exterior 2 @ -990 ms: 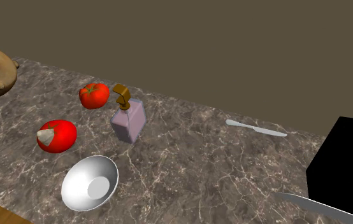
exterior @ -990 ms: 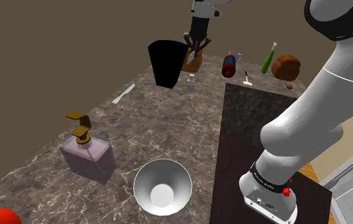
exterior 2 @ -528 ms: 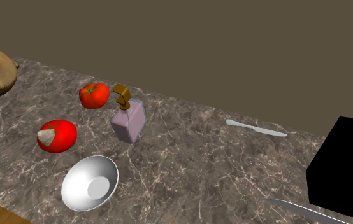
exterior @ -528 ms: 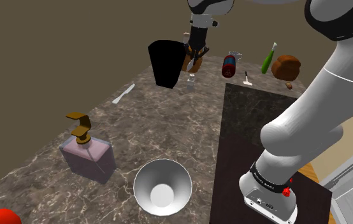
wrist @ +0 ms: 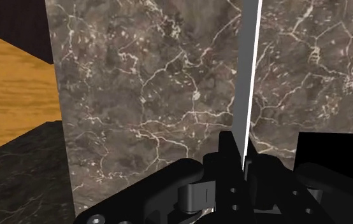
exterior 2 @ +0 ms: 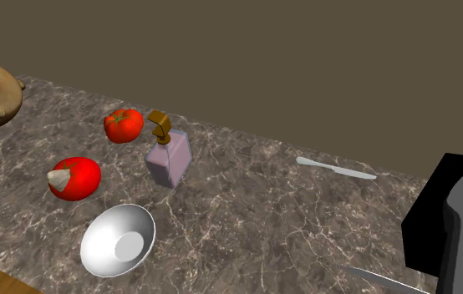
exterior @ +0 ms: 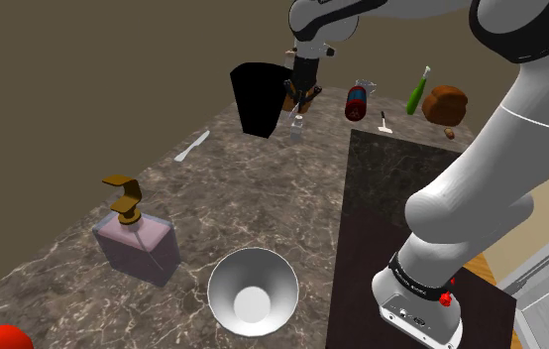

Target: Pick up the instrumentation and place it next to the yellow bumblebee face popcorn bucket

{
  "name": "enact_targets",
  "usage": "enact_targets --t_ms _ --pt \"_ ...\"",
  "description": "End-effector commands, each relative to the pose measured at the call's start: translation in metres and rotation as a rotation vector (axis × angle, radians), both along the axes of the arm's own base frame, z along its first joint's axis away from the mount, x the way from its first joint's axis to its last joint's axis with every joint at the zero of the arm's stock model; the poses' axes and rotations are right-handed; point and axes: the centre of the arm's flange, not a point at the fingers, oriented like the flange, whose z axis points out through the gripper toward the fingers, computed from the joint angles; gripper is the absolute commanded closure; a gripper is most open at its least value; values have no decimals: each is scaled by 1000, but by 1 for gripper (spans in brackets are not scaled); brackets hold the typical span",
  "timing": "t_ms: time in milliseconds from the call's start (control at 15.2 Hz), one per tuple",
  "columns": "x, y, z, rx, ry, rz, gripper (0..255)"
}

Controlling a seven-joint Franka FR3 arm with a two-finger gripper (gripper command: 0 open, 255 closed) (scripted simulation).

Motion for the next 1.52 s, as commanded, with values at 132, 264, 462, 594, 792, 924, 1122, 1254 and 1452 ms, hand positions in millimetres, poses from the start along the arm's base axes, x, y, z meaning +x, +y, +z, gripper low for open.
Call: enact_targets --t_ms 132,264,462,594,792,924,1122,1254,1452 --pt "-1 0 -23 0 0 0 255" --pt "-1 0 -33 0 0 0 255" --pt "-1 0 -49 0 0 0 255" --pt "-1 0 -60 0 0 0 255" --pt "-1 0 -76 0 0 0 255" --pt "-1 0 -86 0 0 0 255" --pt "-1 0 -102 0 0 0 255" --pt "-1 0 -113 0 0 0 255" --pt "-1 0 -129 0 0 0 255"
